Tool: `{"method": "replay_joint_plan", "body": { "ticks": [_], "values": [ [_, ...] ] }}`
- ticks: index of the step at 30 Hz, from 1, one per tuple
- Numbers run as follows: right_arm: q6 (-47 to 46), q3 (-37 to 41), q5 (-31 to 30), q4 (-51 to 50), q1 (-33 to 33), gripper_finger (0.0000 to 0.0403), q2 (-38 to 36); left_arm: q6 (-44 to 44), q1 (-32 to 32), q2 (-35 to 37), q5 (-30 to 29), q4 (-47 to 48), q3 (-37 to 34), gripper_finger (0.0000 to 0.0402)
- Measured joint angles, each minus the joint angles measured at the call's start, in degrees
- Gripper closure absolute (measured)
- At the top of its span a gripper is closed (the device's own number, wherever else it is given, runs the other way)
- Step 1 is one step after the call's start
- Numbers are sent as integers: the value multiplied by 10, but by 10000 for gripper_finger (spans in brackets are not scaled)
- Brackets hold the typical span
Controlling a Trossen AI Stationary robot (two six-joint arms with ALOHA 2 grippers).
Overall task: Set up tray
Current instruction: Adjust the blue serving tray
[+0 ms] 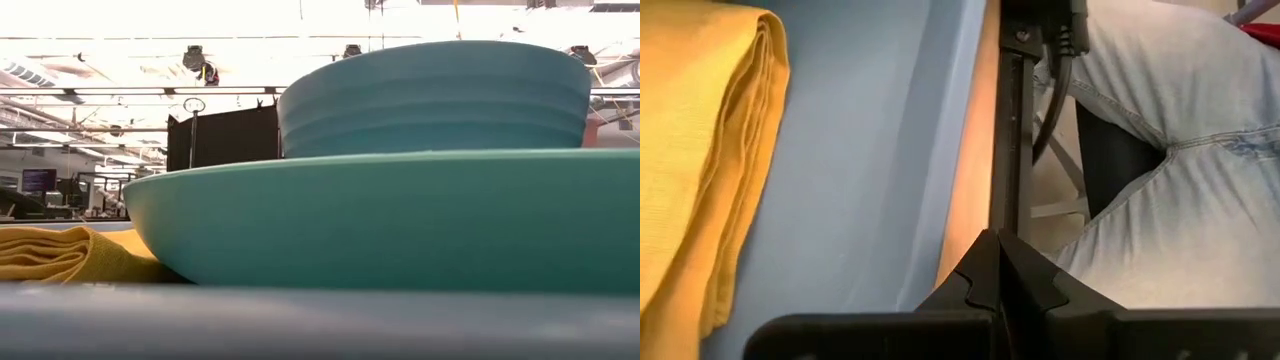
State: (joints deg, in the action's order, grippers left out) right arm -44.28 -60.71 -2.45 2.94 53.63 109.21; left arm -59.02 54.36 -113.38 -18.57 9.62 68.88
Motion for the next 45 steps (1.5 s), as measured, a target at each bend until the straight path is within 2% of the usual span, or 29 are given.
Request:
{"method": "replay_joint_plan", "body": {
  "ticks": [8,24,45],
  "values": [
    [5,0,-19,-9,-2,403,0,-24,-7,0,0,-5,-22,402],
    [14,-1,-21,-31,-13,403,-1,-21,-7,0,-25,-4,-22,402],
    [6,1,-47,-68,-20,403,-1,-11,-14,0,-25,-6,-22,401]
  ]
}}
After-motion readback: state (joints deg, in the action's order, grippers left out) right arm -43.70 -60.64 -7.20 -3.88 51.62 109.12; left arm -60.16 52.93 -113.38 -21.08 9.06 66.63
